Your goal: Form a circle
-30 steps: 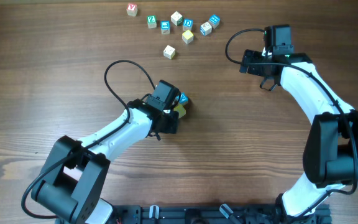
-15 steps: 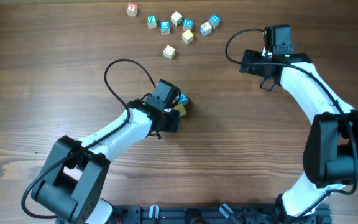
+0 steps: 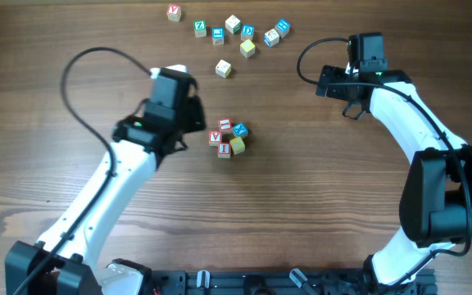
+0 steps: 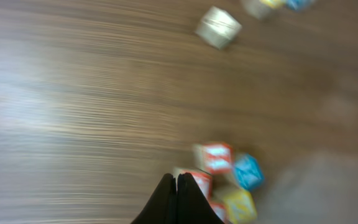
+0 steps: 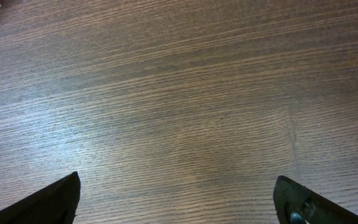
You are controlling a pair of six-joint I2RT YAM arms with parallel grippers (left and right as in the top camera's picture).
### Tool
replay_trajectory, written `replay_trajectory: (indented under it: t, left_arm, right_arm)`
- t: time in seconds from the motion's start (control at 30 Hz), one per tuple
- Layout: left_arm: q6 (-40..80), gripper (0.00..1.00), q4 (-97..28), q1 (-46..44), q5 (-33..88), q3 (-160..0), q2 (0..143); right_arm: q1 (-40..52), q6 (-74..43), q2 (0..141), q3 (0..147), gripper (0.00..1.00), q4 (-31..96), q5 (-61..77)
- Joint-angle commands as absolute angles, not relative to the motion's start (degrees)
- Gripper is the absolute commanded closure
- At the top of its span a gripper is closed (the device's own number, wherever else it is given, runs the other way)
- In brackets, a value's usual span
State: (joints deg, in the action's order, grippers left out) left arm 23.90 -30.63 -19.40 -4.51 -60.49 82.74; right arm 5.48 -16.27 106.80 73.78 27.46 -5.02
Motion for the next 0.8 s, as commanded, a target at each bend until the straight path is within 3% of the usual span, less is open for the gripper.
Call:
replay_trajectory:
  t: [0.0, 0.23, 0.3, 0.33, 0.37, 0.4, 0.43, 0.77]
  left_arm:
    - [27.9, 0.96, -31.1, -13.3, -7.2, -60.5, 83.0]
    - [27.9, 0.96, -33.8, -6.7, -7.2, -60.3, 83.3]
    - [27.9, 0.91, -34.5, -5.8, -7.2, -60.3, 83.6]
    - [27.9, 0.8, -35.1, -5.5, -7.2, -60.3, 83.7]
    - [27.9, 0.49, -36.0, -5.3, -7.2, -60.3, 83.8]
    - [27.9, 0.1, -37.0, -5.3, -7.2, -60.3, 83.8]
    - [27.9, 0.0, -37.8, -5.4, -7.2, -60.3, 83.8]
    - [27.9, 0.0, -38.0, -5.3, -7.2, -60.3, 83.8]
  right_arm:
    - [5.6, -16.6, 105.5, 74.7, 0.0, 27.5, -5.6]
    - [5.6, -16.6, 105.5, 74.7, 0.0, 27.5, -5.6]
    - [5.6, -16.6, 105.5, 74.7, 0.0, 27.5, -5.6]
    - [5.6, -16.6, 105.5, 74.7, 0.0, 27.5, -5.6]
    - [5.6, -16.6, 105.5, 74.7, 0.0, 27.5, -5.6]
    - [5.6, -16.6, 105.5, 74.7, 0.0, 27.5, -5.6]
    - [5.6, -16.6, 105.5, 74.7, 0.0, 27.5, -5.6]
    - [5.6, -16.6, 105.5, 74.7, 0.0, 27.5, -5.6]
